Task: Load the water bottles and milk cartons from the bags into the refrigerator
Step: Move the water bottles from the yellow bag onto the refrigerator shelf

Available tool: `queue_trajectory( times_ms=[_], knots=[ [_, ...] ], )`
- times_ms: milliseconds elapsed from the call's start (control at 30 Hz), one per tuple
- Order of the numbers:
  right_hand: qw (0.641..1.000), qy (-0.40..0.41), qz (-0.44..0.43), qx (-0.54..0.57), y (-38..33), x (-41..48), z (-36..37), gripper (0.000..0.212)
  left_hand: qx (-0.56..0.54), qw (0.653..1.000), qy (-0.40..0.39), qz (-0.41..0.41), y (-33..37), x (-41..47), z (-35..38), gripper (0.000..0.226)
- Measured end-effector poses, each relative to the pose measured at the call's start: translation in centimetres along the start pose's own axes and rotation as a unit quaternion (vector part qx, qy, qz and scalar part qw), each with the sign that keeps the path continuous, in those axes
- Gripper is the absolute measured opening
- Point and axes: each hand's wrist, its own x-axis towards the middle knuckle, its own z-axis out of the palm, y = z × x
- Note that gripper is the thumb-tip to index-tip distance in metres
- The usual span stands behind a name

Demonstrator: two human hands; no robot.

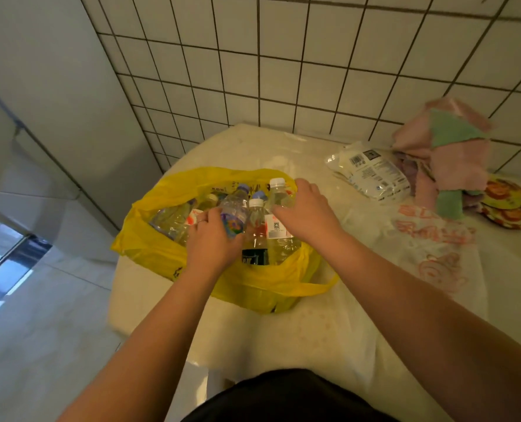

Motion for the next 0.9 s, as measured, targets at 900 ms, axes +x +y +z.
queue_trajectory(
  times_ms=[900],
  knots=[
    [0.980, 0.146, 0.080, 0.106, -3.6, -2.2, 4.1, 0.079, -0.259, 0.943, -0.210, -0.013, -3.9, 6.2, -0.8, 0.098]
  ],
)
